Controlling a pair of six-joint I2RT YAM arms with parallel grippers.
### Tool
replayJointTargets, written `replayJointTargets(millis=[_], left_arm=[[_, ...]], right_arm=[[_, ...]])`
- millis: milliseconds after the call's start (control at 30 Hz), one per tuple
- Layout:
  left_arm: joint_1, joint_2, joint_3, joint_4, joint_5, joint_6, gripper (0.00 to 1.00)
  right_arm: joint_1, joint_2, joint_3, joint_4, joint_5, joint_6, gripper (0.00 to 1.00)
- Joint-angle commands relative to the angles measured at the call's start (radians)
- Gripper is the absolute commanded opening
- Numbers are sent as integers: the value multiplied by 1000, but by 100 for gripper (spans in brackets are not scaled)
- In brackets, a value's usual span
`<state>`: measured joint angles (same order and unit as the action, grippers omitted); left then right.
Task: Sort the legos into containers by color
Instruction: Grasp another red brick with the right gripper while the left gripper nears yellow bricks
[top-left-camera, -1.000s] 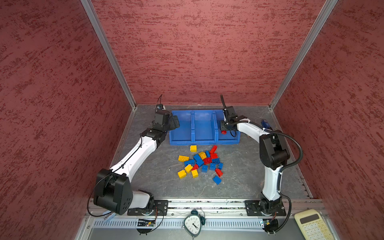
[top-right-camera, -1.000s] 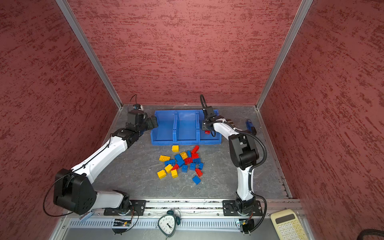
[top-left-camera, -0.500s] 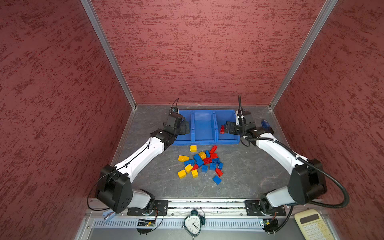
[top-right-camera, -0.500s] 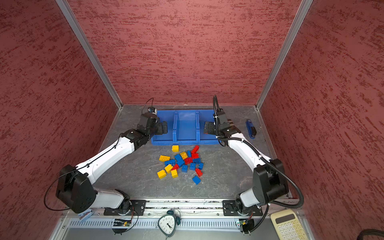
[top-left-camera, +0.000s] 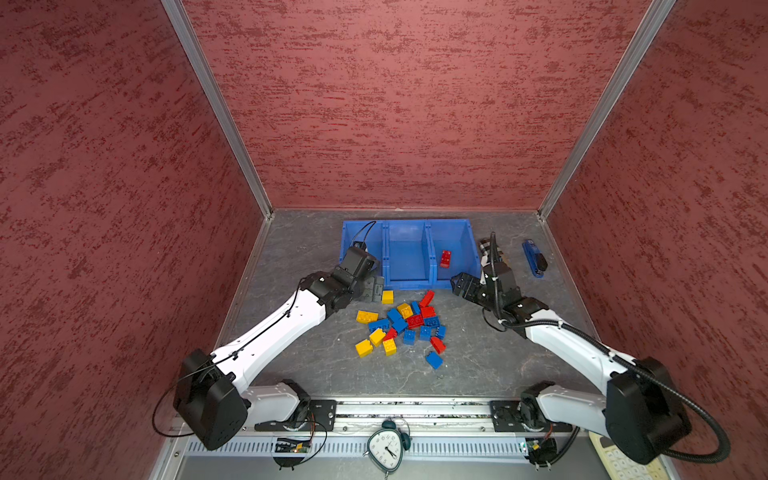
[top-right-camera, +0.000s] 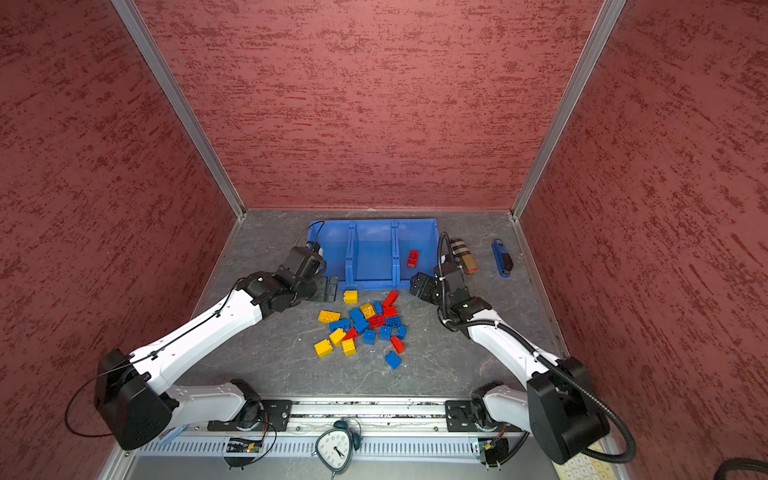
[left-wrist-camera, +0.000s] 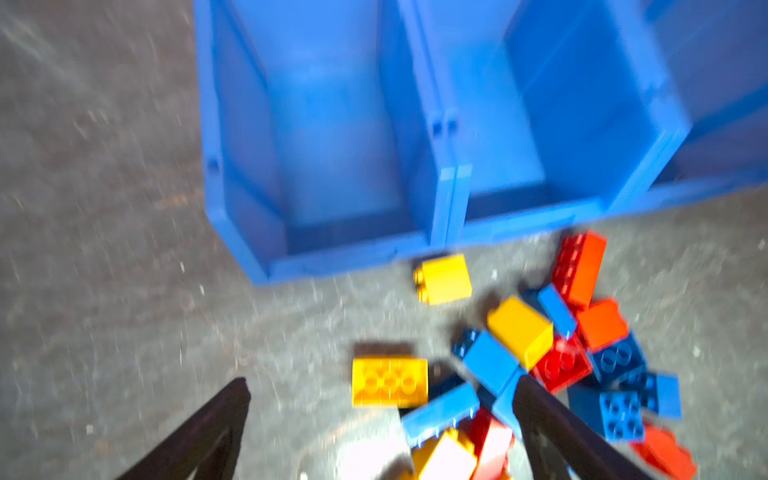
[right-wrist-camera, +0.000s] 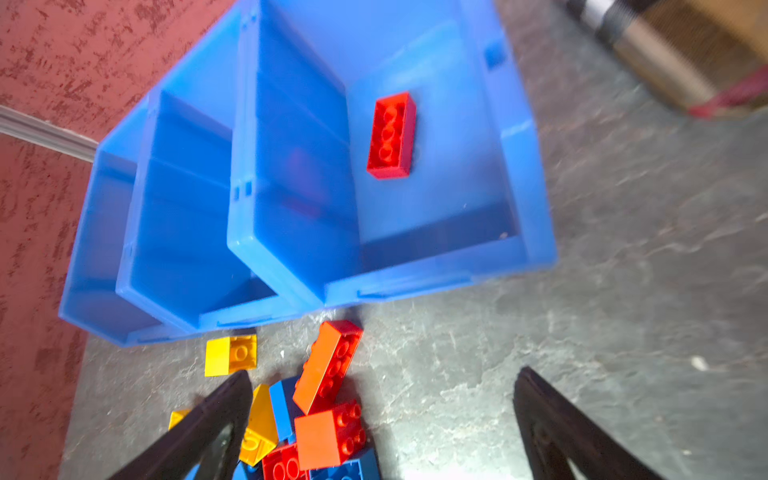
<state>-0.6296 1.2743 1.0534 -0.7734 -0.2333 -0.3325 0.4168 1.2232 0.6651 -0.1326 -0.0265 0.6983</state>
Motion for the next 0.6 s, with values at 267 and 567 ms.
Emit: replayJointTargets(millis=[267, 567], left_arm=[[-6, -48, -145, -12, 126, -126, 99], [14, 17, -202, 55, 173, -96, 99]], right_arm=[[273, 217, 196, -225, 211, 164, 99], [327, 482, 389, -314, 224, 136, 94]])
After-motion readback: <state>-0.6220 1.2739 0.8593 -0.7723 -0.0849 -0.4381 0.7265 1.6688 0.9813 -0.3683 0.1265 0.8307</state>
